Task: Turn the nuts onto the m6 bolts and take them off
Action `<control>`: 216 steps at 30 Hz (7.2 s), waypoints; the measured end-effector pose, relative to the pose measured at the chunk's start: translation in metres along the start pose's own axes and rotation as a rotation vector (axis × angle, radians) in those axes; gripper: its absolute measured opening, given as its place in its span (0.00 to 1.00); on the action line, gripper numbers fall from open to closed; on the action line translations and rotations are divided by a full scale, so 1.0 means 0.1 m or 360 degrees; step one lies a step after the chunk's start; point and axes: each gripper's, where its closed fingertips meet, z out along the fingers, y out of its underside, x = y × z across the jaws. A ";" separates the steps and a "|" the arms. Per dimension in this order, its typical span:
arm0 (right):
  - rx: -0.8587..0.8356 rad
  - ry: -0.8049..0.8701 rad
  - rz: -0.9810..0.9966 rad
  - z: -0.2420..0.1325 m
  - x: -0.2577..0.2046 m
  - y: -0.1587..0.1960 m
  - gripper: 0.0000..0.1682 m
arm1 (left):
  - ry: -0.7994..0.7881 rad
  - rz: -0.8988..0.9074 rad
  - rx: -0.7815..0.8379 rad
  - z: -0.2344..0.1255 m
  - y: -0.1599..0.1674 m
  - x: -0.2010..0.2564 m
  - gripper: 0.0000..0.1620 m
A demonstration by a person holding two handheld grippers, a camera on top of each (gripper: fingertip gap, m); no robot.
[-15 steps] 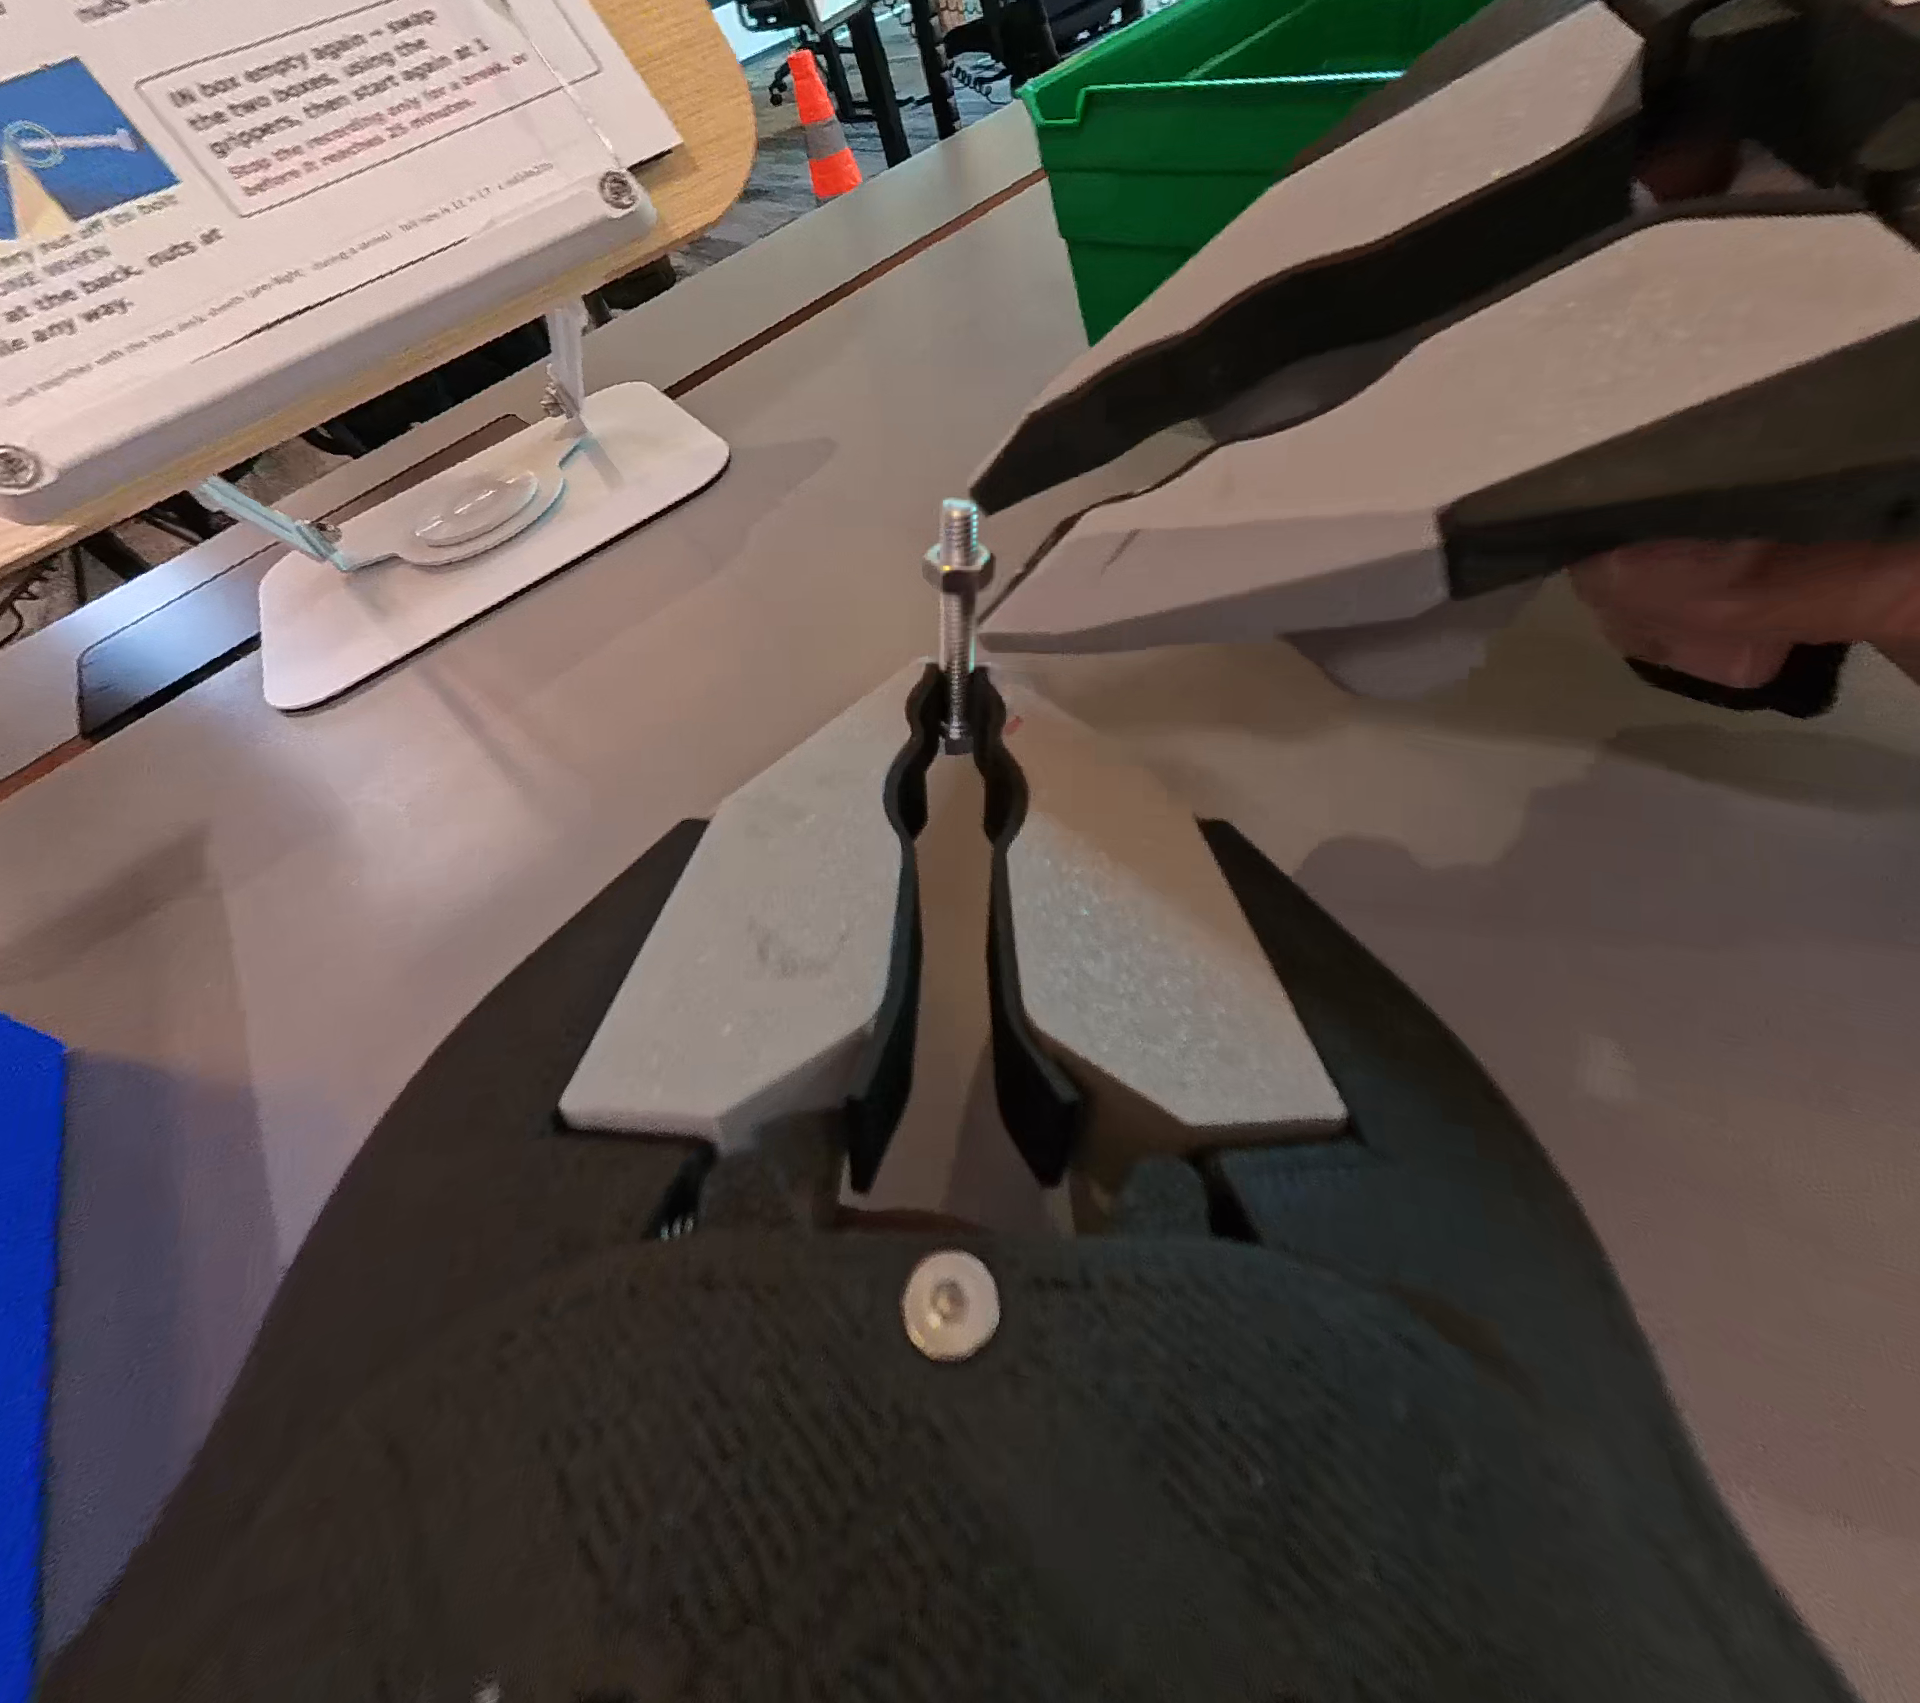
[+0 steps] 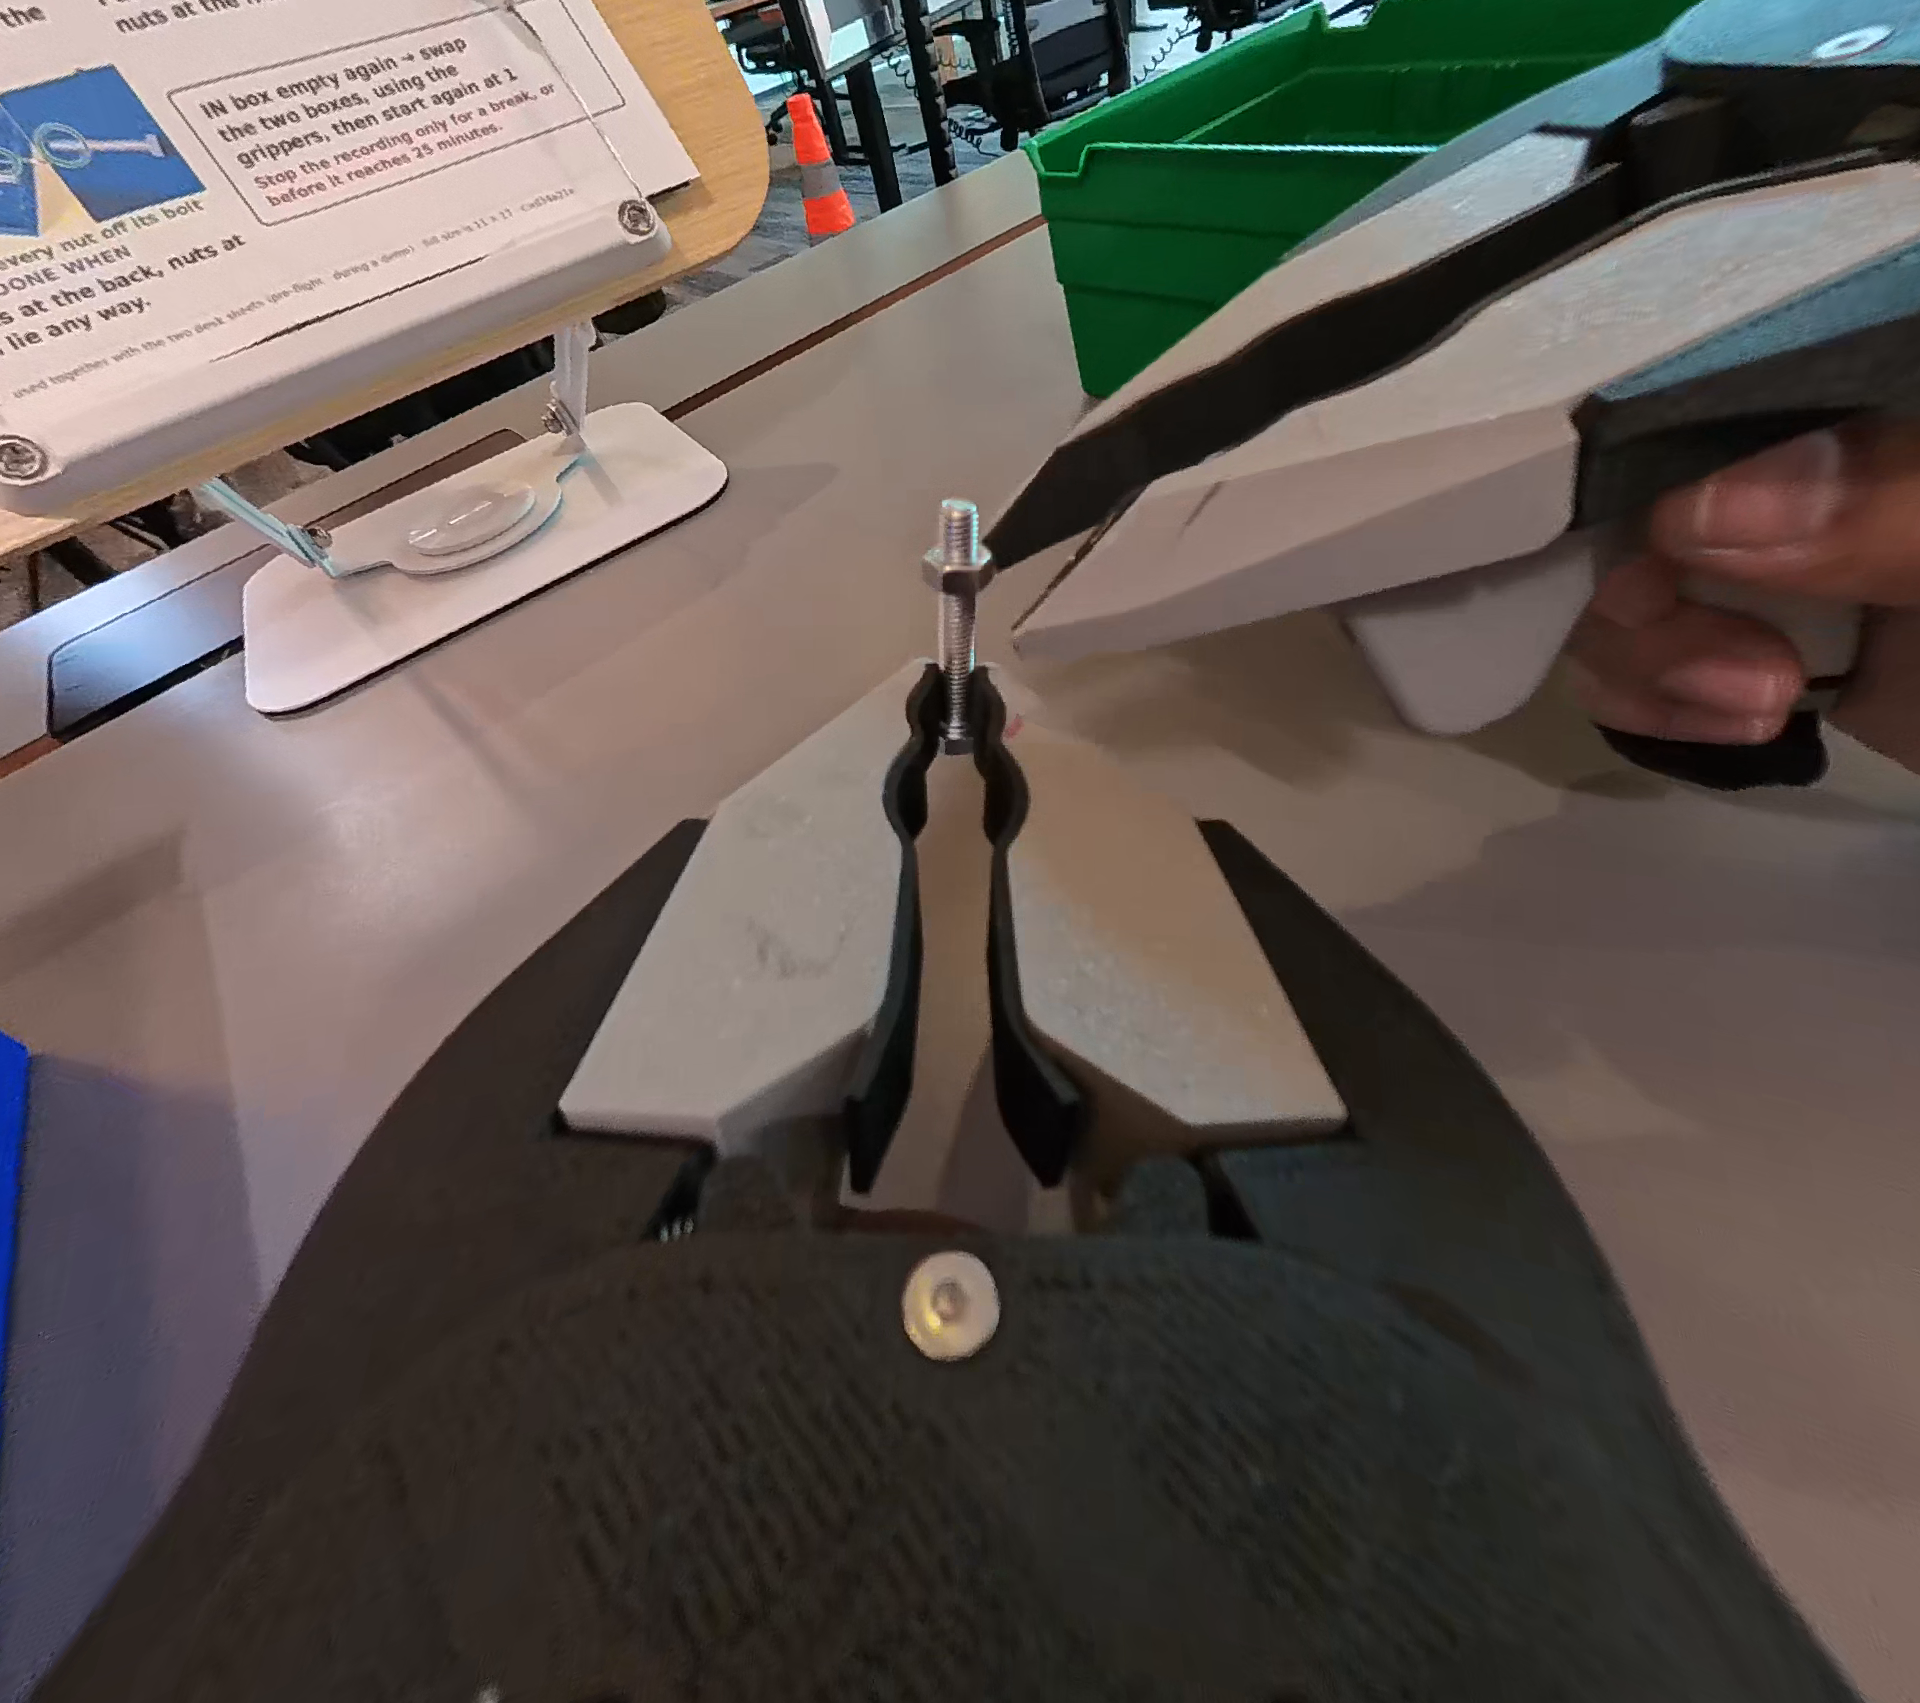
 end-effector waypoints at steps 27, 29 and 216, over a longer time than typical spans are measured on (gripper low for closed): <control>0.0090 -0.0158 0.0096 -0.07 -0.09 -0.08 0.24 | 0.0051 0.0085 0.0041 -0.03 -0.05 0.11 0.02; 0.0079 -0.0261 0.0115 -0.06 -0.19 -0.07 0.22 | 0.0094 0.0066 0.0048 -0.03 -0.06 0.14 0.01; 0.0291 -0.0391 0.0219 -0.23 -0.21 -0.27 0.17 | 0.0292 -0.0192 0.0318 -0.26 -0.34 0.15 0.01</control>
